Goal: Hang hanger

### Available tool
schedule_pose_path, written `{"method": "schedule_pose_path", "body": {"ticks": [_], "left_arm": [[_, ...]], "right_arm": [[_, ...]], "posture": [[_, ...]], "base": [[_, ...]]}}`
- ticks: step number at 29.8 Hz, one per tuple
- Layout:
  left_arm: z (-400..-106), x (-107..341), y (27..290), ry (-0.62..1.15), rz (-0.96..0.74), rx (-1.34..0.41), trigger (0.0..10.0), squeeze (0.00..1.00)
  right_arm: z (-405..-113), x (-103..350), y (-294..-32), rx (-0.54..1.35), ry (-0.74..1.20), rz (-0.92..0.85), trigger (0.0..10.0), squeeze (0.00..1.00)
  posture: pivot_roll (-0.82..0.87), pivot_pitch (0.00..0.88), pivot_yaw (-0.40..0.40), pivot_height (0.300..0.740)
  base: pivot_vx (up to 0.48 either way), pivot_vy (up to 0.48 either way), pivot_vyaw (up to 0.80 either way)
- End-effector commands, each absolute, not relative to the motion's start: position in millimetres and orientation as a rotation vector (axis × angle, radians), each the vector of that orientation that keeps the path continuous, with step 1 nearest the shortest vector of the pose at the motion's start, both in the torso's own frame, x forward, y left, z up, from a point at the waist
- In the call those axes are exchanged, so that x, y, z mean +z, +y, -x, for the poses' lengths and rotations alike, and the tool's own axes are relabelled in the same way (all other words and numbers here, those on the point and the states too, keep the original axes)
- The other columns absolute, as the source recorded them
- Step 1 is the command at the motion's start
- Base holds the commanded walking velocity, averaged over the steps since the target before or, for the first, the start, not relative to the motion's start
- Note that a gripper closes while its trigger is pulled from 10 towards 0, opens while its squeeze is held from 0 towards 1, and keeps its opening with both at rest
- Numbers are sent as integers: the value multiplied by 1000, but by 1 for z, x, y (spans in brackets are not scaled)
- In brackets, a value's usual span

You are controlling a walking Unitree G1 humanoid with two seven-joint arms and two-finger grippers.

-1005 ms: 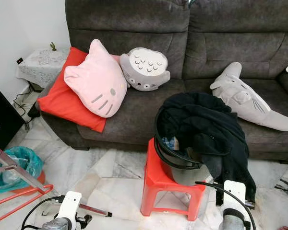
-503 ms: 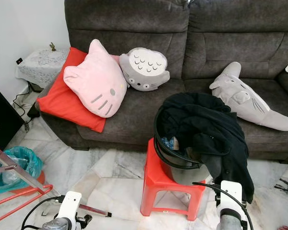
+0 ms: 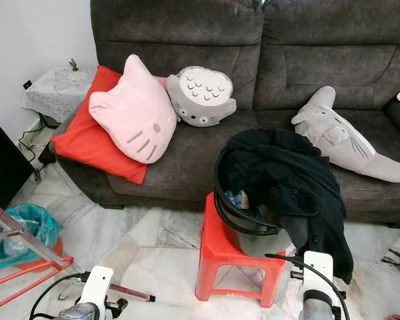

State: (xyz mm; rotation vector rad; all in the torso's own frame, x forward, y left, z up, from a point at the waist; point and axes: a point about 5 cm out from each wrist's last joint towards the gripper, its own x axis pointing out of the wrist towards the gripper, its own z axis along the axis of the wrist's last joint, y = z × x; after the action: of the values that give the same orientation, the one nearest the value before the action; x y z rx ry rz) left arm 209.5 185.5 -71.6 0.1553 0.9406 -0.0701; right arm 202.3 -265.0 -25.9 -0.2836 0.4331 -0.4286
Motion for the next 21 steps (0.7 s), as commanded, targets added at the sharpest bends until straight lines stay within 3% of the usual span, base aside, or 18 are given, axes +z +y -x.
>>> {"method": "schedule_pose_path", "body": {"ticks": [1, 13, 19, 20, 21], "left_arm": [[-207, -73, 188, 956, -174, -72, 10000, 0], [-207, -73, 188, 957, -175, -73, 10000, 0], [-207, -73, 188, 957, -176, -74, 10000, 0], [-207, -73, 188, 958, -176, -74, 10000, 0], [-207, -73, 188, 958, -175, -74, 10000, 0]], "right_arm": [[-202, -28, -263, -422, 441, 275, 0, 0], [-208, -23, -259, -398, 403, 272, 0, 0], [-225, -3, -243, -258, 254, 208, 0, 0], [-229, 3, -238, -211, 210, 188, 9922, 0], [-230, 4, -236, -196, 197, 185, 9922, 0]], "posture": [[-22, 0, 30, 740], [-25, 0, 29, 740], [-28, 0, 29, 740], [-29, 0, 28, 740], [-29, 0, 28, 740]], "base": [[0, 0, 0], [0, 0, 0], [0, 0, 0], [0, 0, 0], [0, 0, 0]]}}
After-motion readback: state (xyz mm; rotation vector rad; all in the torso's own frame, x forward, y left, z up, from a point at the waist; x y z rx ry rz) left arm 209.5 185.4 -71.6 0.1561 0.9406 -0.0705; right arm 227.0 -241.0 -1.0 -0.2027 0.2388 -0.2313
